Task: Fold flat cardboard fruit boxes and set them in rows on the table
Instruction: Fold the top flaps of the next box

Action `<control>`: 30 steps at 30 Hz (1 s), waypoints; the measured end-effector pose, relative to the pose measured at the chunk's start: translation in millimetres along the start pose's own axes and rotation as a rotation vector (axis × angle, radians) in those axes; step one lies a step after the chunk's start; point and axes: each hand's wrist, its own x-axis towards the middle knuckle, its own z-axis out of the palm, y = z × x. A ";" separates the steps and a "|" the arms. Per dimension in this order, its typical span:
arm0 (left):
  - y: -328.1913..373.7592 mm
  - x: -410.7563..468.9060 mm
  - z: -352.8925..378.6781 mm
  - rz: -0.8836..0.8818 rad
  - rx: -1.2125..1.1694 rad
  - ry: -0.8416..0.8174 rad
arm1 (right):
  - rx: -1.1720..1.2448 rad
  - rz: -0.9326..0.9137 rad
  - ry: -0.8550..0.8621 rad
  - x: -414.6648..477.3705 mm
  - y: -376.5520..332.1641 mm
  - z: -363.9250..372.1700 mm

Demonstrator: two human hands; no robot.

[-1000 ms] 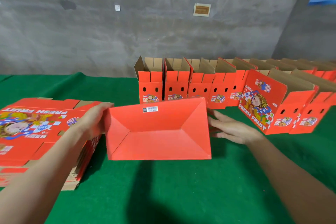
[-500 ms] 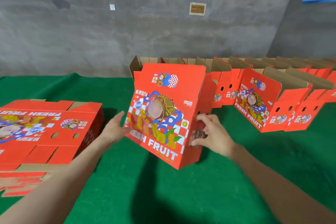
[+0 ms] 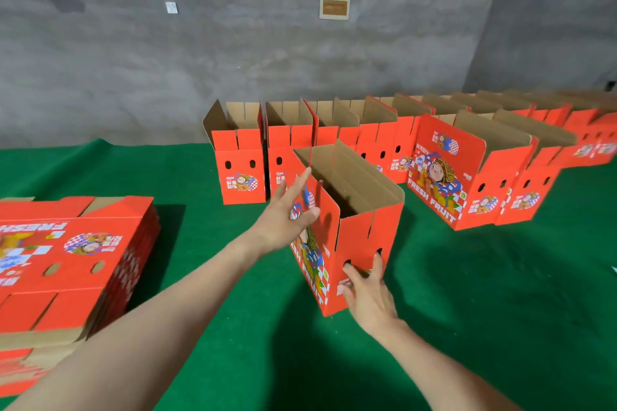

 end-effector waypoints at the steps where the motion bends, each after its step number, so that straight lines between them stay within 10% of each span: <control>1: 6.2 10.0 6.6 0.000 0.032 -0.044 | 0.018 0.003 0.006 3.2 1.3 -0.3; 18: 54.8 154.3 134.3 0.099 -0.061 -0.307 | -0.003 0.317 0.270 139.6 157.8 -37.9; 30: -47.9 159.8 101.1 -0.323 0.048 -0.024 | 0.050 0.481 0.144 226.0 196.7 -54.5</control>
